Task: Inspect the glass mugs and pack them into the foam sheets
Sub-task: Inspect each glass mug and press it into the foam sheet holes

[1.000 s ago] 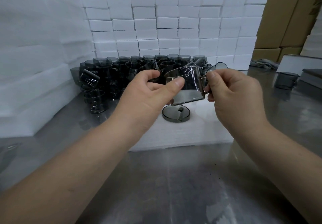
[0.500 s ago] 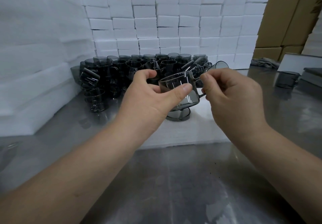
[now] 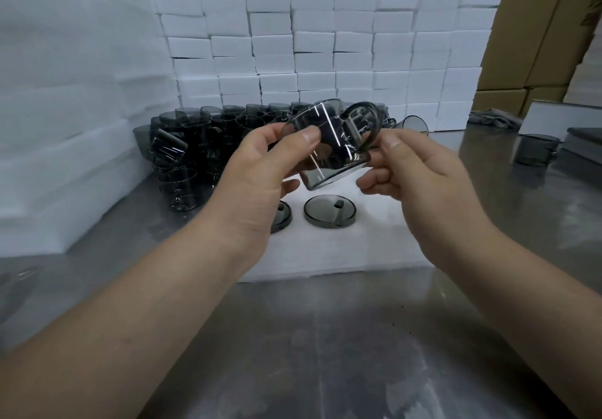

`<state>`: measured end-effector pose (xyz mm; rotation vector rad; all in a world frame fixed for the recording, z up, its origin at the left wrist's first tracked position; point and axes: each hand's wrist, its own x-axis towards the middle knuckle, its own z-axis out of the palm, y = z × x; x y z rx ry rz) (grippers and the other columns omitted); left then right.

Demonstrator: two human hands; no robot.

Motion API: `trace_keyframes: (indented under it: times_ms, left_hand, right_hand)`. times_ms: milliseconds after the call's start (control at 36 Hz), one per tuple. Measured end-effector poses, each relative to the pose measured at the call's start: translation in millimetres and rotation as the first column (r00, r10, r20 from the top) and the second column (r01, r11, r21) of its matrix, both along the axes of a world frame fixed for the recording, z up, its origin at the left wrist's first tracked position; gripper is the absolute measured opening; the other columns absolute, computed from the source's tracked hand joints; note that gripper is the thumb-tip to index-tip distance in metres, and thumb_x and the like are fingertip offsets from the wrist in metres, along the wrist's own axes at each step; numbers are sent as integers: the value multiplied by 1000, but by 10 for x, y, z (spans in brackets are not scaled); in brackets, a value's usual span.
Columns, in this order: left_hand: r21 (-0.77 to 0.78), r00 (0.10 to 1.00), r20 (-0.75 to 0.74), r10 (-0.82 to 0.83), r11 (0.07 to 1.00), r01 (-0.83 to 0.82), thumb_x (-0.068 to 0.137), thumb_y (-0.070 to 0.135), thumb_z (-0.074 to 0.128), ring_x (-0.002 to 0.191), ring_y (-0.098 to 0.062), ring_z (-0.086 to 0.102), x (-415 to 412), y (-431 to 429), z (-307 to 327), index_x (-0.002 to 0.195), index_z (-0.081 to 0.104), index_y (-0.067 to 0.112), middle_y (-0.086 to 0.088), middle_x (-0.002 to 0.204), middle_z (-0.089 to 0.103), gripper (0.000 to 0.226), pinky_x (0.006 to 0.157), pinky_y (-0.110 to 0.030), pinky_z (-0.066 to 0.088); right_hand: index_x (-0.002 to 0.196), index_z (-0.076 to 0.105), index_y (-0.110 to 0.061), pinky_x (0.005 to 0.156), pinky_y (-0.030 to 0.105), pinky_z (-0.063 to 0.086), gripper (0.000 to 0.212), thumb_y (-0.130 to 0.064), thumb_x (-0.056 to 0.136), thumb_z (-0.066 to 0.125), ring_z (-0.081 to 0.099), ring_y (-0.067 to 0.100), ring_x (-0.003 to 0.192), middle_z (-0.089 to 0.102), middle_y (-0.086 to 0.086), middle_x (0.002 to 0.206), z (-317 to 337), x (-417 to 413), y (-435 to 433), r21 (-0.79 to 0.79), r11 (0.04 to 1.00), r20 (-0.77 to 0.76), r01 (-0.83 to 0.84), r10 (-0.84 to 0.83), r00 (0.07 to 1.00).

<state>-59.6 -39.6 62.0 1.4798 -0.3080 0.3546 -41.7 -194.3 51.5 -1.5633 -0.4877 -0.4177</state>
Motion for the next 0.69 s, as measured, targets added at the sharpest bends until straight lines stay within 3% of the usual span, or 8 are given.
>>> trace_keyframes:
  times_ms: [139, 195, 250, 333, 417, 500, 611, 695]
  left_hand:
    - [-58, 990, 57, -129, 990, 132, 55, 41, 64, 79, -7, 63, -12, 0, -21, 88, 58, 26, 11, 79, 69, 37, 82, -32, 43]
    - [-72, 980, 79, -181, 980, 187, 57, 38, 64, 80, -9, 63, -12, 3, -21, 90, 58, 24, 10, 81, 69, 37, 81, -30, 45]
    - [-83, 970, 93, -223, 970, 231, 60, 37, 63, 87, -14, 62, -11, 14, -16, 92, 59, 23, 5, 87, 70, 35, 85, -34, 46]
    - [-56, 953, 117, -281, 956, 288, 69, 30, 61, 97, -23, 62, -27, 3, -8, 92, 63, 23, -1, 97, 70, 24, 93, -41, 45]
    - [-50, 954, 112, -279, 957, 285, 79, 23, 55, 100, -24, 61, -40, -19, 1, 95, 62, 22, -1, 98, 69, 18, 96, -45, 43]
    - [-21, 979, 78, -191, 981, 193, 76, 31, 60, 103, -22, 62, -31, -19, 17, 104, 59, 20, -2, 102, 69, 30, 97, -45, 44]
    - [31, 997, 66, -29, 999, 27, 70, 38, 60, 98, -16, 63, -24, -17, 41, 119, 55, 14, -1, 100, 69, 55, 80, -31, 43]
    - [9, 996, 83, 28, 1000, -29, 71, 37, 57, 87, -13, 64, -21, -9, 36, 100, 62, 21, 5, 88, 70, 34, 73, -29, 43]
  right_hand:
    - [97, 62, -14, 63, 27, 53, 30, -36, 79, 54, 62, 16, 62, 67, 16, 91, 46, -22, 5, 123, 951, -158, -284, 301, 940]
    - [102, 61, -9, 64, 28, 55, 38, -38, 79, 58, 62, 18, 60, 68, 17, 89, 67, -38, 14, 181, 896, -207, -405, 437, 875]
    - [103, 60, -6, 61, 27, 55, 45, -39, 74, 49, 62, 18, 58, 68, 16, 86, 87, -52, 15, 250, 829, -246, -500, 553, 796]
    - [99, 62, -8, 60, 26, 54, 41, -37, 73, 48, 62, 18, 57, 69, 16, 83, 112, -62, 0, 296, 765, -263, -573, 641, 721]
    - [95, 62, -10, 61, 26, 54, 37, -38, 74, 48, 59, 17, 57, 67, 11, 78, 117, -60, -20, 323, 751, -268, -576, 656, 706]
    - [92, 60, -11, 63, 26, 52, 33, -38, 75, 52, 57, 14, 58, 64, 5, 72, 110, -57, -29, 359, 746, -246, -562, 656, 714]
    - [82, 65, -14, 61, 24, 53, 23, -33, 70, 59, 58, 13, 58, 60, 6, 73, 111, -24, -36, 396, 790, -213, -468, 574, 790]
    - [94, 61, -11, 64, 23, 52, 32, -29, 68, 61, 58, 13, 63, 59, 8, 80, 100, 12, -38, 366, 873, -191, -324, 411, 892]
